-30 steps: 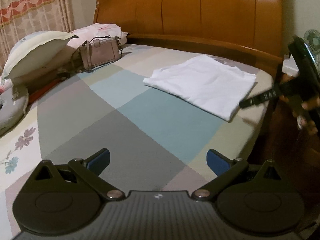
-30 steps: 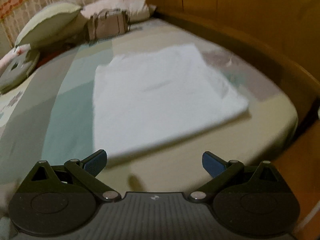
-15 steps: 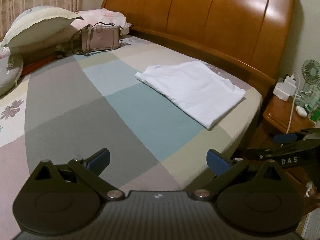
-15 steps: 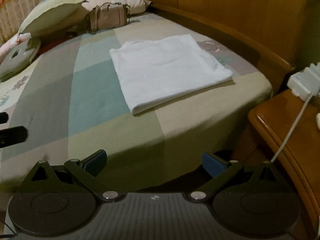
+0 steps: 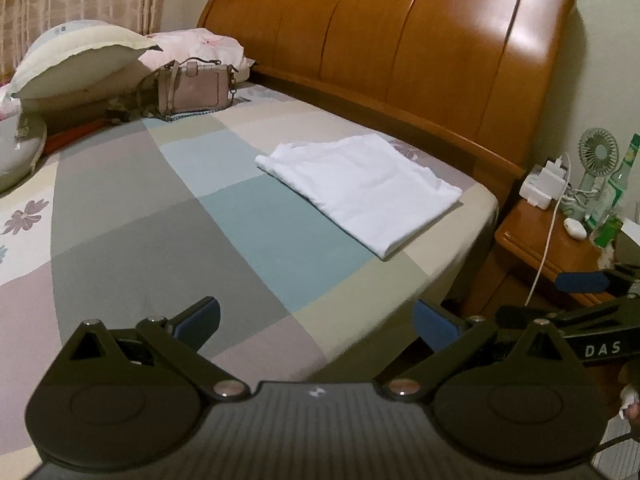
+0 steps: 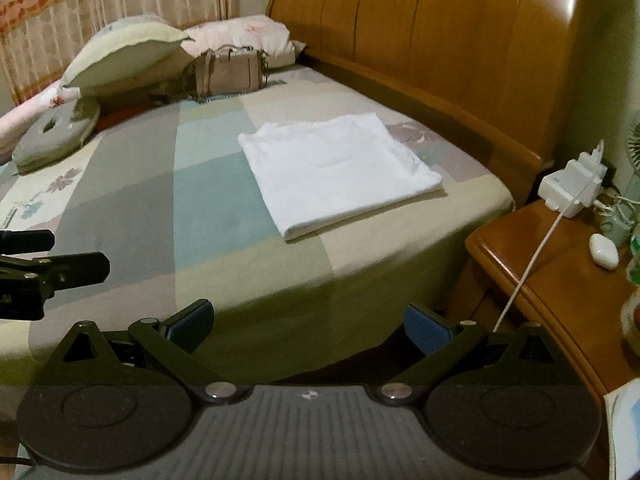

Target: Fold clothes

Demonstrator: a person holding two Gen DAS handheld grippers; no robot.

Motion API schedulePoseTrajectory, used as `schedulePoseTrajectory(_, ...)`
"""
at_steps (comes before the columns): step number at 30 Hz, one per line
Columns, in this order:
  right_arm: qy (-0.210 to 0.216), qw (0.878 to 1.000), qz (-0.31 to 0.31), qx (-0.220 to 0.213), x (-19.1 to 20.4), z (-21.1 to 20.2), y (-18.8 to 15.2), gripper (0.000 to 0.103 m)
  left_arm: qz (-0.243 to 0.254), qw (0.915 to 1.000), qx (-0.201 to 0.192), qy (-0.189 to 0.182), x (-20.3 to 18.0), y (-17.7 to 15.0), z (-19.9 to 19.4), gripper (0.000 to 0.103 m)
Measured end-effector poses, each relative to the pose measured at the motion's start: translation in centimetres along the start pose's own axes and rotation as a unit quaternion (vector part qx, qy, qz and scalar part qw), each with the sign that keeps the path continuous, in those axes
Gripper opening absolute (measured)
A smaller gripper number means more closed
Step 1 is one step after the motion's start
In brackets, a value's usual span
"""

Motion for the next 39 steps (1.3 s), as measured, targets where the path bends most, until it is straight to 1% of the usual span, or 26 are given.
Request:
schedulePoseTrajectory(9,0.007,0.999,-0.004,-0.034,0.5,-3.3,-0.7,0.103,0.0,0.9998,-0.02,0.004,-1.1,-0.7,-2.6,0.102)
schedulePoseTrajectory(15,0.009,0.999,-0.006,-0.046,0.6,-4.6,-1.2,0.103,-0.008,0.9994,-0.032,0.005,-1.5,-1.1,-3.9,0.102)
schedulePoseTrajectory(22,0.009,0.999,-0.007,-0.05,0.5,-5.2,-1.6,0.103,-0.012,0.9993,-0.031,0.014,-1.9,-1.4,-4.5,0.102)
schedulePoseTrajectory(39,0.014,0.998,-0.002,-0.053,0.5,-5.5,-1.5,0.103,-0.003,0.9996,-0.027,0.011,-2.4,-1.2,-4.6,0.102)
Point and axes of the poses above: each gripper's, at about its wrist camera, not at the fingertips, and z roughly the way its jaws point, x to its left, y to its top, the point moved 2 cm from there along z, roughly the way its jaws point, and after that the axes turned 4 degrees about -y, right-handed, at the moved point
